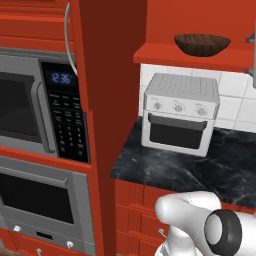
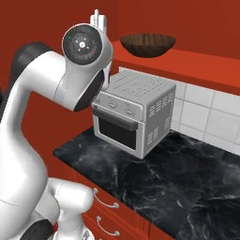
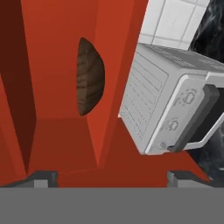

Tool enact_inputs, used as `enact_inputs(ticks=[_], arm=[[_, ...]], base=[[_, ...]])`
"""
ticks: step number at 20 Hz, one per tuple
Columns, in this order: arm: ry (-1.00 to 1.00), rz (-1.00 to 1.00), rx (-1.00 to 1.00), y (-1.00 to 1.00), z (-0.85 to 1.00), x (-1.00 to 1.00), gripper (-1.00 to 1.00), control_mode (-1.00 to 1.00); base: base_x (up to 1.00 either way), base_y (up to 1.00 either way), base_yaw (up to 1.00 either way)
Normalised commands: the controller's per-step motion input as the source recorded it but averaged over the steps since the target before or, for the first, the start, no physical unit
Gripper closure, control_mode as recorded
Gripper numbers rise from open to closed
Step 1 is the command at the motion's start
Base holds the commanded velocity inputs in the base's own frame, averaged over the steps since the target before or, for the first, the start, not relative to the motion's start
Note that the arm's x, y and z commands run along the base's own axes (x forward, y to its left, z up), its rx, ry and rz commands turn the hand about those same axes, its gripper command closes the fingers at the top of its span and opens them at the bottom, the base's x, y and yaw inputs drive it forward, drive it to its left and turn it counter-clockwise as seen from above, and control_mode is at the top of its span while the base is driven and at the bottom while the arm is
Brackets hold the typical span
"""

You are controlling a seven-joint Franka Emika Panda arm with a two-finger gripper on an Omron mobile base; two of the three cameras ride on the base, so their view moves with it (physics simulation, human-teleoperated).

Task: Move the bowls from the cabinet to the plates on the dining table.

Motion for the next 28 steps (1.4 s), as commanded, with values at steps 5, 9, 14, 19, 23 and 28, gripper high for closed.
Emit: enact_inputs(ticks=[5,9,14,19,23,28], arm=[[0.03,0.05,0.0,-0.21,0.14,0.46,-1.0,-1.0],[0.03,0.06,0.0,-0.19,0.08,0.44,-1.0,-1.0],[0.01,0.03,0.0,0.0,0.0,0.42,-1.0,-1.0],[0.0,0.01,0.0,0.0,0.0,0.33,-1.0,-1.0],[0.0,0.0,-0.02,0.0,0.0,0.25,-1.0,-1.0],[0.0,0.0,-0.05,0.0,-0.03,0.3,-1.0,-1.0]], base=[[0.0,0.0,0.0],[0.0,0.0,0.0],[0.0,0.0,0.0],[0.0,0.0,0.0],[0.0,0.0,0.0],[0.0,0.0,0.0]])
